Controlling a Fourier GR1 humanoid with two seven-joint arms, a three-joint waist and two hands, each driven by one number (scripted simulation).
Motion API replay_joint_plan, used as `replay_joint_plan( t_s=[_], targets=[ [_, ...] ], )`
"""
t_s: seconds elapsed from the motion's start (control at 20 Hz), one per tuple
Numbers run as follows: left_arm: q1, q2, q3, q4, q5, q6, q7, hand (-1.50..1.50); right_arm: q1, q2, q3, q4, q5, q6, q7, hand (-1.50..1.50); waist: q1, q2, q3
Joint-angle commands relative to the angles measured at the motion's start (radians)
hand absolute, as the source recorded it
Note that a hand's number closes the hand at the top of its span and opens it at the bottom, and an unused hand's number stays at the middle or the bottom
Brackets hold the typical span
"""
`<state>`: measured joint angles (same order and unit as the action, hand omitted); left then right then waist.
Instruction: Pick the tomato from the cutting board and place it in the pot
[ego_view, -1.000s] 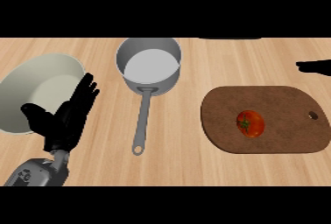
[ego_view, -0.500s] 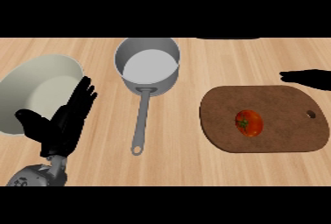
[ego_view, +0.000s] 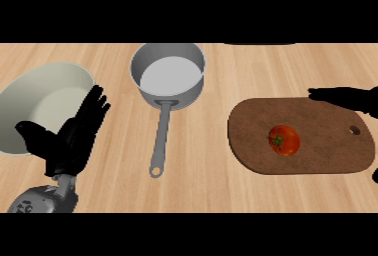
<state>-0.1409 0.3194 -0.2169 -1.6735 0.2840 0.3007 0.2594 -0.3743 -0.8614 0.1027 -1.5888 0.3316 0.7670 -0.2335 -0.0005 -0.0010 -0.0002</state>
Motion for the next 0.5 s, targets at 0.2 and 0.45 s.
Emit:
replay_joint_plan(
  t_s=[0.2, 0.45],
  targets=[
    [0.007, -0.031, 0.032, 0.031, -0.030, -0.059, -0.012, 0.00, -0.063, 0.126, 0.027, 0.035, 0.142, 0.011, 0.120, -1.50, 0.009, 0.002, 0.000],
    [0.019, -0.078, 0.029, 0.019, -0.082, -0.046, -0.008, 0.00, -0.029, 0.146, 0.041, 0.077, 0.253, -0.007, 0.028, -1.50, 0.006, 0.002, 0.000]
  ],
)
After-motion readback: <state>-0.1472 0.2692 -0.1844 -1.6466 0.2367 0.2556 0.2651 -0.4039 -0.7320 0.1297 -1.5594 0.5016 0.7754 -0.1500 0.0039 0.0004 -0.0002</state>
